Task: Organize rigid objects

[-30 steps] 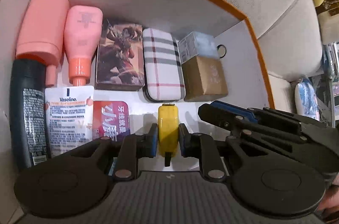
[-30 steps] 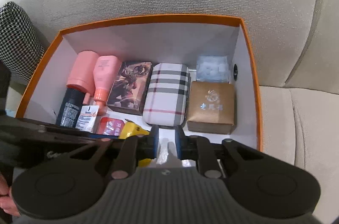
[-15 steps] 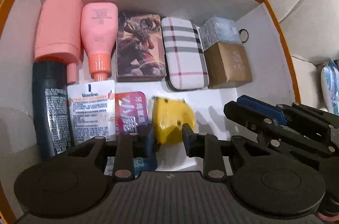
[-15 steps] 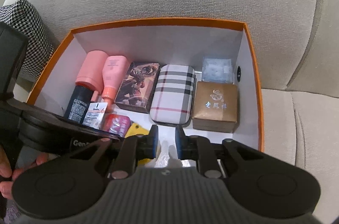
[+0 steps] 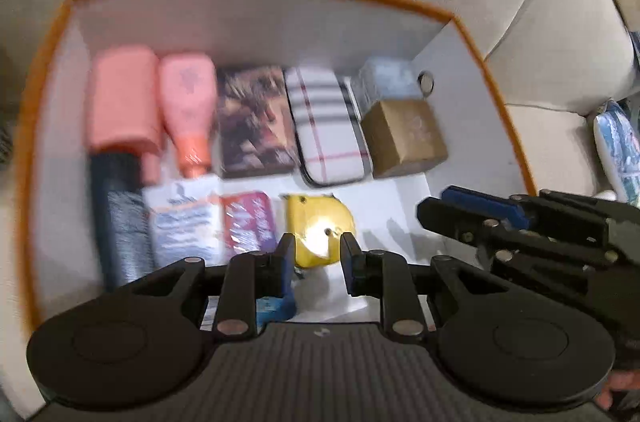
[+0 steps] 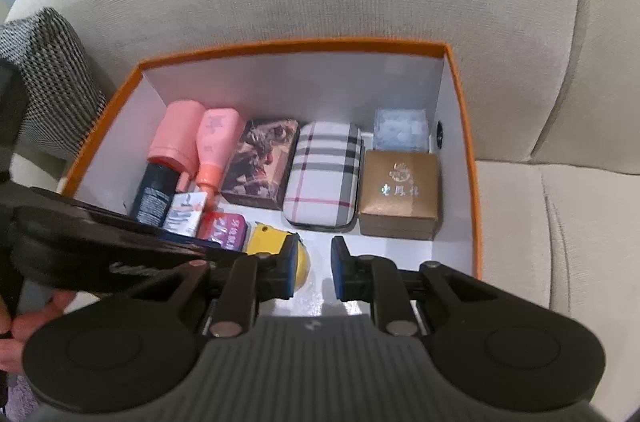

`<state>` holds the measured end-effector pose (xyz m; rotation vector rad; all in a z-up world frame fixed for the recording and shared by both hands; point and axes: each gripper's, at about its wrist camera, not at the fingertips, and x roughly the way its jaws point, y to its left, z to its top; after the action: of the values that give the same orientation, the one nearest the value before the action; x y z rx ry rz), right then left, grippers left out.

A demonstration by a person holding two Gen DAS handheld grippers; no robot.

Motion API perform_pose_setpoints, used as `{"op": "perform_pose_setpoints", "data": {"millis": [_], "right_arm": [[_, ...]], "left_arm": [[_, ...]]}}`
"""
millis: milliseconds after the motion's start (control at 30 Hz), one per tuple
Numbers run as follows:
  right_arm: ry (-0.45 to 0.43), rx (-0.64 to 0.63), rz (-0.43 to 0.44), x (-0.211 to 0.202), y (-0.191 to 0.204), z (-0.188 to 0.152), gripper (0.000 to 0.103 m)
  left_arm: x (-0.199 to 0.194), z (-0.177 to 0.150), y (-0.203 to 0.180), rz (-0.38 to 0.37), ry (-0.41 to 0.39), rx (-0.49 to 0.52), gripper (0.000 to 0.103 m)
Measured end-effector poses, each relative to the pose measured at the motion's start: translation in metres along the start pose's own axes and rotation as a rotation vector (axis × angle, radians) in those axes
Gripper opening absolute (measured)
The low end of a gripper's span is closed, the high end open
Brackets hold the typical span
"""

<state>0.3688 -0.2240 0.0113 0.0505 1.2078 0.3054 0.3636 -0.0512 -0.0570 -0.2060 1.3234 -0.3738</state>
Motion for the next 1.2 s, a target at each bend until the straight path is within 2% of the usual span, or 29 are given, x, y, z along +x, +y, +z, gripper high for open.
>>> {"op": "perform_pose_setpoints", "data": {"millis": [133, 167, 300, 367, 433, 467, 567, 600, 633, 667, 733, 833, 967, 1200], "right_arm": [[-0.070, -0.028, -0.006, -0.031, 0.011, -0.002, 0.035], [-0.087, -0.038, -0.010, -0.038, 0.014, -0.003, 0.036], [-0.167, -0.065, -0.010, -0.069, 0.025, -0.010, 0.052], [-0.200, -0.074, -0.011, -0.082, 0.029, -0.014, 0.057], [-0.236, -0.087, -0.017, -0.095, 0.033, -0.018, 0.066], [-0.255, -0.092, -0.022, -0.101, 0.035, -0.021, 0.067], [-0.315, -0.114, -0.036, -0.119, 0.041, -0.029, 0.075], [-0.336, -0.118, -0.036, -0.125, 0.041, -0.032, 0.082], [-0.357, -0.122, -0.036, -0.130, 0.043, -0.036, 0.086], [-0.371, -0.123, -0.038, -0.132, 0.044, -0.040, 0.088], [-0.386, -0.115, -0.042, -0.134, 0.047, -0.047, 0.093], [-0.387, -0.083, -0.048, -0.128, 0.048, -0.059, 0.094], [-0.359, -0.048, -0.062, -0.113, 0.052, -0.074, 0.094], [-0.361, -0.018, -0.086, -0.106, 0.058, -0.101, 0.094]], "left_arm": [[-0.042, -0.012, -0.009, 0.057, -0.137, 0.050, 0.044], [-0.053, -0.013, -0.008, 0.064, -0.166, 0.062, 0.048], [-0.089, -0.027, -0.018, 0.089, -0.296, 0.098, 0.061], [-0.108, -0.035, -0.023, 0.109, -0.366, 0.121, 0.075], [-0.122, -0.044, -0.026, 0.133, -0.436, 0.136, 0.082], [-0.128, -0.049, -0.028, 0.142, -0.465, 0.141, 0.085], [-0.142, -0.062, -0.028, 0.164, -0.534, 0.143, 0.090], [-0.146, -0.067, -0.028, 0.177, -0.554, 0.144, 0.092], [-0.149, -0.072, -0.029, 0.201, -0.577, 0.146, 0.100], [-0.152, -0.079, -0.030, 0.230, -0.597, 0.144, 0.103], [-0.155, -0.091, -0.030, 0.281, -0.639, 0.138, 0.103], [-0.151, -0.106, -0.028, 0.329, -0.669, 0.115, 0.103], [-0.134, -0.120, -0.022, 0.321, -0.633, 0.079, 0.103], [-0.121, -0.143, -0.018, 0.343, -0.641, 0.041, 0.103]]}}
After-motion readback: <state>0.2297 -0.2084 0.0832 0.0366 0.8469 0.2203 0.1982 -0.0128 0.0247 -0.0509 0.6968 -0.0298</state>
